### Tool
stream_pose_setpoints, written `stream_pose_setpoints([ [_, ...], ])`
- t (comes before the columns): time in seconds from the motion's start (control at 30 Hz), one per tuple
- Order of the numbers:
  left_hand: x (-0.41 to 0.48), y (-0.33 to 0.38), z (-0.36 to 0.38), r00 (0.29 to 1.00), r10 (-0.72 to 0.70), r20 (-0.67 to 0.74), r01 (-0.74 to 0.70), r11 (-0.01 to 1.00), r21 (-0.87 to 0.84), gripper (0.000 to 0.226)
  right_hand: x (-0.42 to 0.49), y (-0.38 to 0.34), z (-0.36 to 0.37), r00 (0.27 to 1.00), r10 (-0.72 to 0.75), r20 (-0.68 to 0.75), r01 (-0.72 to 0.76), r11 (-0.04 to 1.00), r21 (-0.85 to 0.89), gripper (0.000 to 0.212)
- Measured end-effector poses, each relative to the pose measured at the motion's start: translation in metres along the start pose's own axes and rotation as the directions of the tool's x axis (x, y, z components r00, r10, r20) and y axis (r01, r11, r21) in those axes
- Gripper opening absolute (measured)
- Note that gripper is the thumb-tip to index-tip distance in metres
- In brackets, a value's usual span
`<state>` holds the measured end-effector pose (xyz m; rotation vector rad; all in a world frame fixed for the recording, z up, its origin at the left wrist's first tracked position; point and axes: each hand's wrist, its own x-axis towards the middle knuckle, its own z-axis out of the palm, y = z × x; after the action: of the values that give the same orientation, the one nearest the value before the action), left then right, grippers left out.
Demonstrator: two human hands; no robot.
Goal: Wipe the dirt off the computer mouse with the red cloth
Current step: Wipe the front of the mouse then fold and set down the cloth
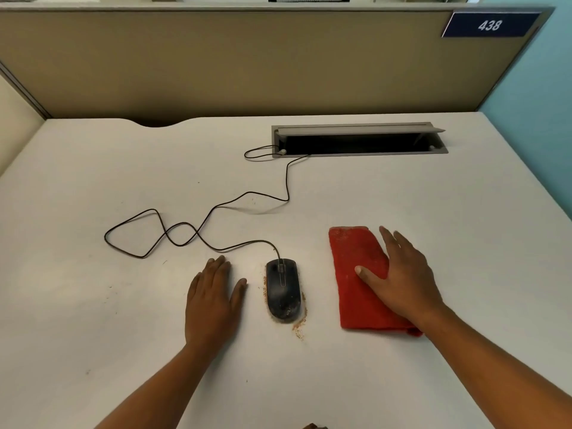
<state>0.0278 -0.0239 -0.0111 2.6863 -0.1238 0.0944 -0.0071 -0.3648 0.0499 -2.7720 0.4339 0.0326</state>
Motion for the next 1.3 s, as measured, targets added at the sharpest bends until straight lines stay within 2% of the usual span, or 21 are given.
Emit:
stream_pose_setpoints([
  [0.1,0.0,-0.001,0.002,1.0,0.001,-0.016,-0.001,1.0,0.014,0.056,0.0,-0.01,0.007,0.991,-0.119,-0.063,0.115,0.991,-0.075,0.087],
  [0.2,0.0,-0.001,0.003,1.0,0.002,-0.027,-0.001,1.0,0.019,0.06,0.001,-0.02,0.019,0.971,-0.236,-0.044,0.227,0.961,-0.156,0.083],
  [0.33,0.001,-0.002,0.003,1.0,0.023,-0.021,-0.022,0.998,0.056,0.065,0.003,-0.023,0.041,0.962,-0.267,0.054,0.272,0.941,-0.199,0.08],
  [0.43,0.001,-0.003,0.004,1.0,0.025,-0.003,-0.025,0.997,0.076,0.068,0.002,-0.017,0.054,0.95,-0.303,0.07,0.311,0.916,-0.255,0.072],
  [0.73,0.001,-0.005,0.006,0.999,-0.01,0.037,0.007,0.997,0.078,0.074,0.01,0.0,0.055,0.968,-0.247,0.04,0.25,0.943,-0.22,0.069],
  [1.07,0.003,-0.005,0.007,0.997,-0.004,0.078,-0.003,0.996,0.089,0.077,0.01,-0.005,0.051,0.974,-0.222,0.049,0.227,0.95,-0.213,0.076],
  [1.3,0.008,-0.001,0.003,0.997,0.023,0.072,-0.028,0.997,0.071,0.074,0.006,-0.027,0.048,0.97,-0.241,0.028,0.239,0.932,-0.271,0.081],
])
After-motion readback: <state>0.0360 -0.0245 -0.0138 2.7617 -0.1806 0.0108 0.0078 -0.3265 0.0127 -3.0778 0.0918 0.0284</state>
